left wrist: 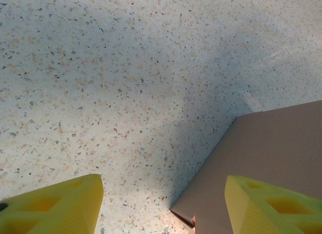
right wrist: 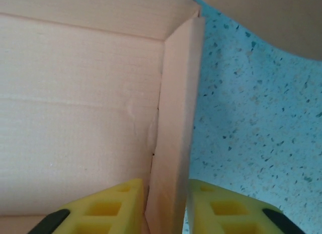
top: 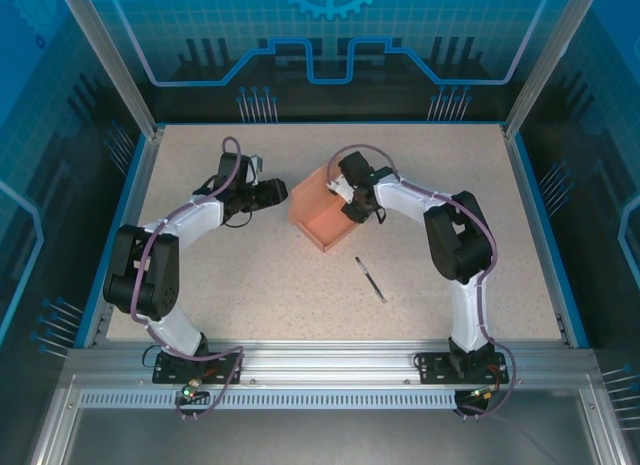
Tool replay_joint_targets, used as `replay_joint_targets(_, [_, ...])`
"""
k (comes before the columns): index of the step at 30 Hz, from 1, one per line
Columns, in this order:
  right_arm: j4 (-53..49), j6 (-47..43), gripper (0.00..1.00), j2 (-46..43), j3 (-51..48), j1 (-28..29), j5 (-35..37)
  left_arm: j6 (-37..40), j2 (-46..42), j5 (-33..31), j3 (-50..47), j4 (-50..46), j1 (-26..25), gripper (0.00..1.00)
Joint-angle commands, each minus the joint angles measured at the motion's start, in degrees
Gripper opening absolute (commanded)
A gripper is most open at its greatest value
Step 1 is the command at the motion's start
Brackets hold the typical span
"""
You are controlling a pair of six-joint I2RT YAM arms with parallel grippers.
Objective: Fold the paper box
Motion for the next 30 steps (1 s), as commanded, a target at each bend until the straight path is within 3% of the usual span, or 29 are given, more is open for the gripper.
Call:
replay_joint_targets(1, [-1.1, 2.1, 0.34, -3.6, -0.4, -0.7, -3.4, 1.2, -1.7, 0.7, -1.2, 0.2, 0.5, 0.66])
replay_joint_targets(12, [-1.2, 8.0, 0.50, -9.5, -2.6, -1.6, -6.1, 0.9, -7.7, 0.8, -5.8, 2.4, 0.6, 0.68])
replay_joint_targets(21, [-3.9, 19.5, 0.54, -24.6, -17.9, -0.8, -9.0, -5.1, -16.7, 3.7, -15.6, 9.2, 1.4, 0.76])
replay_joint_targets(27, [-7.6, 24.4, 0.55, -28.9, -26.3, 4.3, -10.1, -6.0, -21.8, 6.5, -17.9, 6.1, 1.4, 0.99])
replay_joint_targets(30, [-7.5, 26.3, 0.54, -29.0, -28.9, 6.7, -12.0, -6.3, -24.1, 7.8, -18.5, 4.3, 1.4, 0.99])
